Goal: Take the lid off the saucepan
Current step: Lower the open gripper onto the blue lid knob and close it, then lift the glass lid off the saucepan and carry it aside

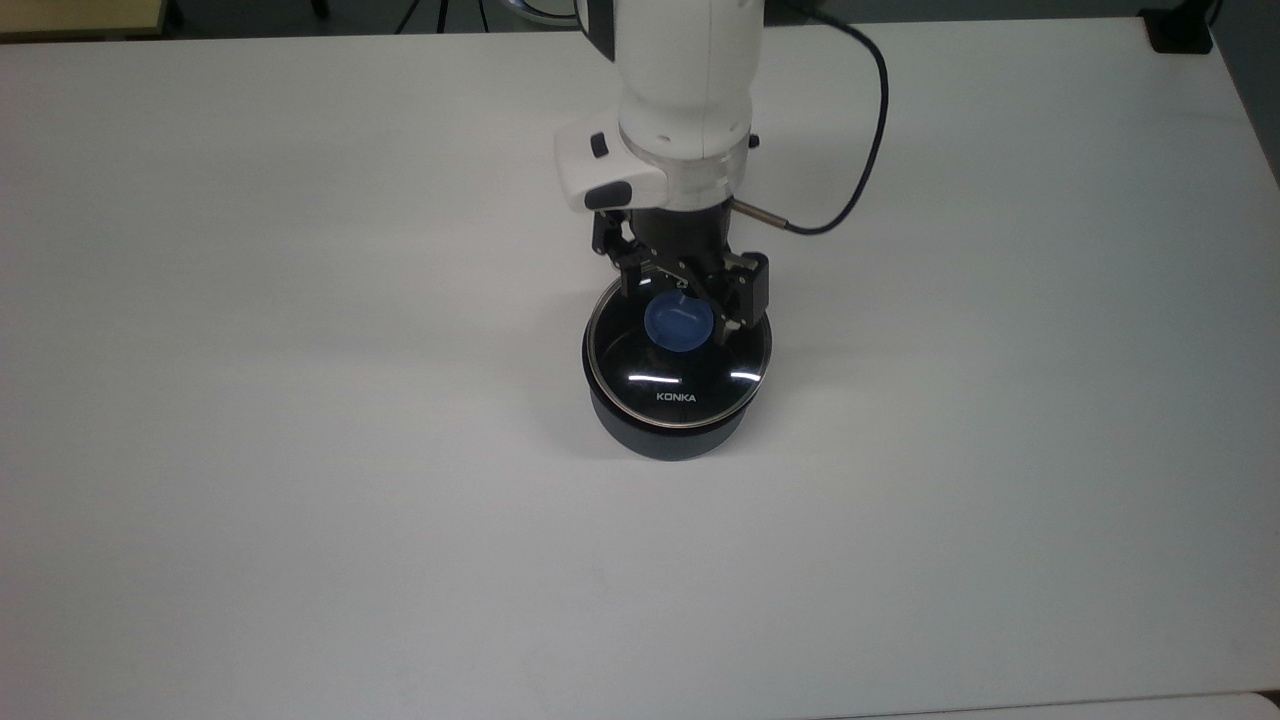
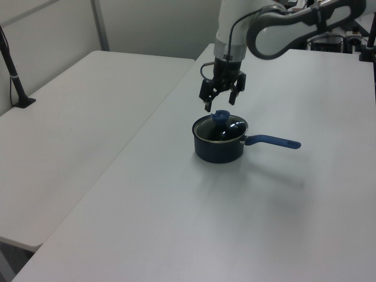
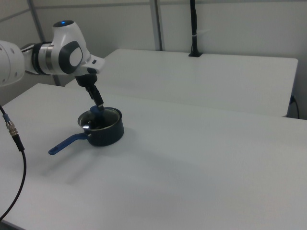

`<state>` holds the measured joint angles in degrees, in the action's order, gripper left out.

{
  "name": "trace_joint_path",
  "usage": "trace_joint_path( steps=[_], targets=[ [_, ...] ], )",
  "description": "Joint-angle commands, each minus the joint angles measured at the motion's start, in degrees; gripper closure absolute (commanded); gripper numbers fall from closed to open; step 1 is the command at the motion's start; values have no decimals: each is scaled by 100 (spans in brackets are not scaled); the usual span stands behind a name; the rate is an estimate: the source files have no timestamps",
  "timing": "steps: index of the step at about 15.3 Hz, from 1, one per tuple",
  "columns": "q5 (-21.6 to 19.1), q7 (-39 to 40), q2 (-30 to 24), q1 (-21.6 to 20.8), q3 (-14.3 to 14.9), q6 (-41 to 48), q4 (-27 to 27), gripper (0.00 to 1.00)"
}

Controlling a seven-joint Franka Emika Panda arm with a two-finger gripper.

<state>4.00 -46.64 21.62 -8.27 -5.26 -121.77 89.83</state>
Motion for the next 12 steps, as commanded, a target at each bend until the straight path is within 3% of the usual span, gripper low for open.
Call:
trace_joint_path(
  steps=[1, 4, 8, 12],
  targets=[
    [399, -372, 229, -140, 7, -172, -98, 0],
    [444, -364, 273, -158, 7, -172, -97, 0],
    [620, -337, 264, -184, -54, -163, -62, 27],
    [646, -337, 220, -149, -221, -110, -45, 40]
  ],
)
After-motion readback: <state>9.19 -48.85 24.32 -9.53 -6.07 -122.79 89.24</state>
